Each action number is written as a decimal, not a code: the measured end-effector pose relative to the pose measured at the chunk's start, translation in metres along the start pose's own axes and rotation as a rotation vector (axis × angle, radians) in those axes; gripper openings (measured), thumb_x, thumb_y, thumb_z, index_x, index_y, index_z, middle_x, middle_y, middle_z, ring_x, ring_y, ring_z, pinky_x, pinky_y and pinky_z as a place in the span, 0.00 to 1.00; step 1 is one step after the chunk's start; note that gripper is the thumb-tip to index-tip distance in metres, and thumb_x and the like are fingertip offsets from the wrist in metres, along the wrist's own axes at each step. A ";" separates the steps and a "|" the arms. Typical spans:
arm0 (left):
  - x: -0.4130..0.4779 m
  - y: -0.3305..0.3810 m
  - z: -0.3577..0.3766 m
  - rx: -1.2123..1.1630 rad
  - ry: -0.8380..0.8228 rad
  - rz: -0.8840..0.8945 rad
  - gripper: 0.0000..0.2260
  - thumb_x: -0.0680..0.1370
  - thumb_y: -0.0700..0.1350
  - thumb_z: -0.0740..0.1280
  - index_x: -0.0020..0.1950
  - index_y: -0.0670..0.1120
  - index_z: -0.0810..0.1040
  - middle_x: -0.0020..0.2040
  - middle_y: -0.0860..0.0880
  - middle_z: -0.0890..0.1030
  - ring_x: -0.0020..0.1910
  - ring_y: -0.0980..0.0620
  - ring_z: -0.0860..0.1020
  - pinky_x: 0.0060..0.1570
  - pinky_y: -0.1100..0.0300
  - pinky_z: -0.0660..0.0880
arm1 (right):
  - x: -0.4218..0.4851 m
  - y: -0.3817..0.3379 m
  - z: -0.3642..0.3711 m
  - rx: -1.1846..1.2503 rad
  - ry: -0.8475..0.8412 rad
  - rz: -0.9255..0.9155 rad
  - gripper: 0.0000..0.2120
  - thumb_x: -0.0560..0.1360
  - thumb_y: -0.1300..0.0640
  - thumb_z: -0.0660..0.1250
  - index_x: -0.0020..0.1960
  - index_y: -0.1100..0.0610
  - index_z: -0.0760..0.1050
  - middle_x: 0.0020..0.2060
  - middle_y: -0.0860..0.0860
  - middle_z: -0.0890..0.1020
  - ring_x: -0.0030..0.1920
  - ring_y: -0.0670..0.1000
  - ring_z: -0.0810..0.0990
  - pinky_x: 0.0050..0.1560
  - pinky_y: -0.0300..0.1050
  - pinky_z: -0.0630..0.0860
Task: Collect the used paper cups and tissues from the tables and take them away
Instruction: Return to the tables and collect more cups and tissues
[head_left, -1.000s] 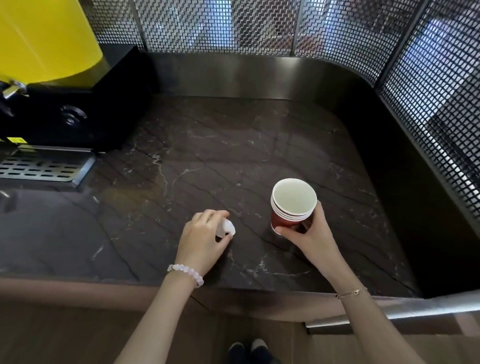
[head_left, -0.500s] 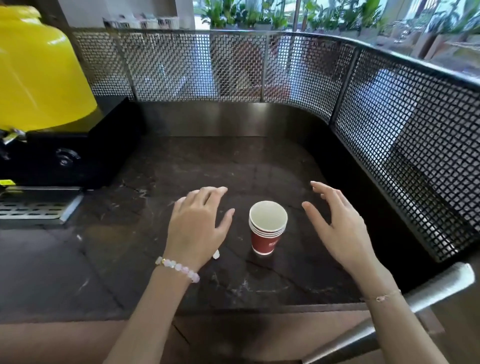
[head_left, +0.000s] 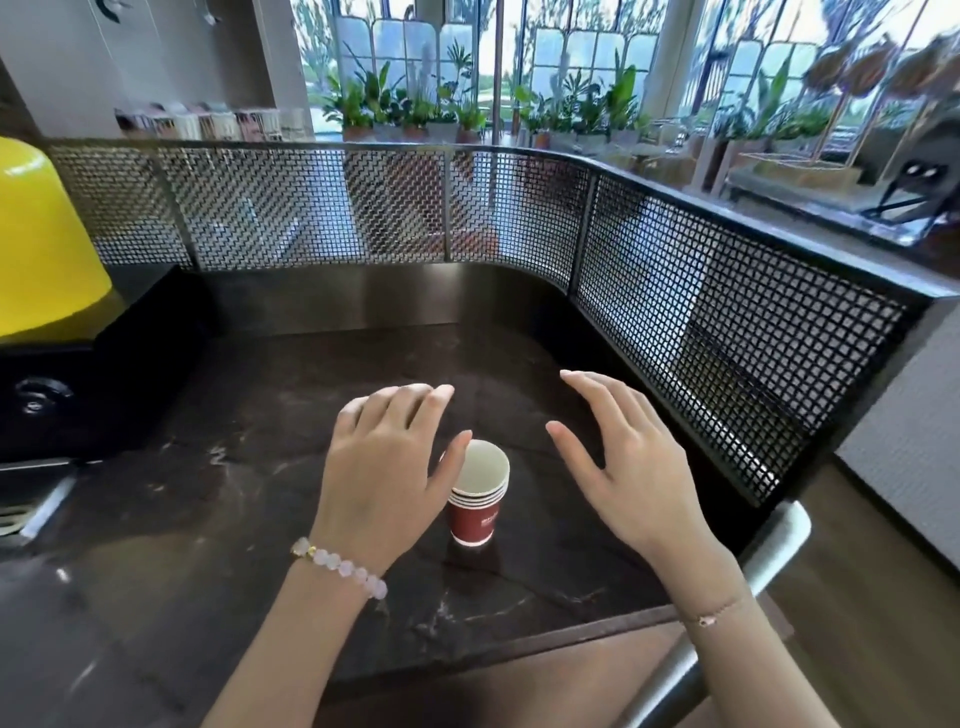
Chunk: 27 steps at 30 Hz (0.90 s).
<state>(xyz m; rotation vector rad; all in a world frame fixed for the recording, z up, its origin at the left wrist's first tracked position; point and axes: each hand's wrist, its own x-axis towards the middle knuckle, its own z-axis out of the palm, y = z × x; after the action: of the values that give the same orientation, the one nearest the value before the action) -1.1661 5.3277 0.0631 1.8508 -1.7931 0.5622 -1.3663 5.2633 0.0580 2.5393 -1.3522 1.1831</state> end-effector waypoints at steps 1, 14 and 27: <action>0.001 0.001 -0.001 -0.002 -0.001 0.010 0.21 0.77 0.56 0.55 0.59 0.45 0.78 0.53 0.48 0.81 0.54 0.45 0.78 0.55 0.48 0.72 | -0.001 0.000 -0.003 -0.012 0.007 0.002 0.24 0.77 0.42 0.56 0.67 0.54 0.72 0.62 0.48 0.77 0.63 0.49 0.74 0.62 0.41 0.69; 0.009 0.032 -0.003 -0.117 0.004 0.184 0.21 0.77 0.56 0.55 0.60 0.45 0.77 0.53 0.47 0.81 0.53 0.44 0.78 0.55 0.47 0.73 | -0.026 -0.001 -0.042 -0.235 0.060 0.101 0.25 0.77 0.41 0.55 0.68 0.54 0.70 0.62 0.49 0.77 0.64 0.51 0.74 0.63 0.50 0.73; 0.008 0.102 -0.011 -0.272 -0.004 0.338 0.21 0.77 0.56 0.54 0.61 0.44 0.76 0.54 0.47 0.80 0.55 0.45 0.78 0.56 0.45 0.72 | -0.074 0.018 -0.103 -0.315 0.127 0.224 0.25 0.77 0.40 0.55 0.68 0.53 0.70 0.63 0.48 0.76 0.65 0.51 0.73 0.63 0.49 0.73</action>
<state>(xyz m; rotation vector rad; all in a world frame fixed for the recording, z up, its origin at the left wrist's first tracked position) -1.2670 5.3271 0.0841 1.3811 -2.0845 0.4067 -1.4664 5.3407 0.0784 2.1080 -1.6727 1.0408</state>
